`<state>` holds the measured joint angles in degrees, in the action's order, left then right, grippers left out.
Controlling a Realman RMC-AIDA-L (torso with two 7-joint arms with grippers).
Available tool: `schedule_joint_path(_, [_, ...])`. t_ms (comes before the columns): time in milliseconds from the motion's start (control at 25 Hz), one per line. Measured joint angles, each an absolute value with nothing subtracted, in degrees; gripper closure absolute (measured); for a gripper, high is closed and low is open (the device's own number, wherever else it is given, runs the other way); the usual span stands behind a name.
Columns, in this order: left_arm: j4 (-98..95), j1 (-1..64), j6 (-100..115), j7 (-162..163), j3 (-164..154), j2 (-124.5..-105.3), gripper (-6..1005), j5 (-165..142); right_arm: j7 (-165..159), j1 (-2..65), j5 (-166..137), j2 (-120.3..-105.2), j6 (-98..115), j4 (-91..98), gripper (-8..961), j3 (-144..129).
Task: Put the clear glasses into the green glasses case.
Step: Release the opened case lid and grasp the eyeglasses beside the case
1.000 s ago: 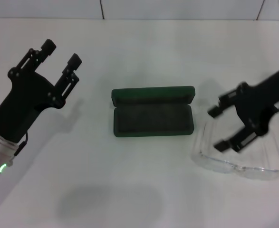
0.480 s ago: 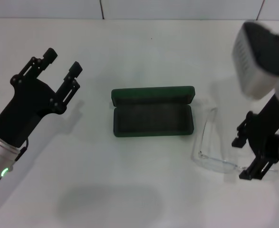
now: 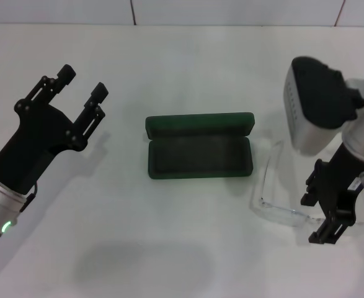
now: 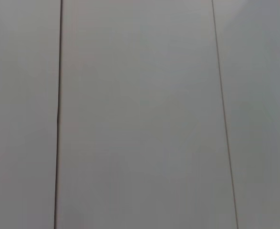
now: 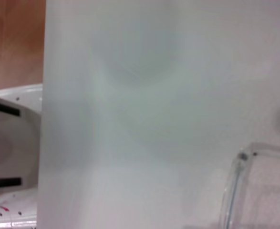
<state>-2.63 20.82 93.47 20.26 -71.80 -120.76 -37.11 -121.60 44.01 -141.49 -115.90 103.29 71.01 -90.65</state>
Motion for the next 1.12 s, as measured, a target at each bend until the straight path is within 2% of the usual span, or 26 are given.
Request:
schedule_joint_path(1040, [-1.23, 20.27, 93.64, 20.21, -73.40, -120.76, 401, -37.18, -124.16, 43.74, -141.67, -116.19, 97.34, 70.30, 403, -100.03])
schedule_joint_path(1120, [-1.23, 20.27, 93.64, 20.22, -73.39, -120.76, 401, -37.18, -124.17, 43.93, -141.76, -116.19, 97.38, 70.34, 480, -100.03])
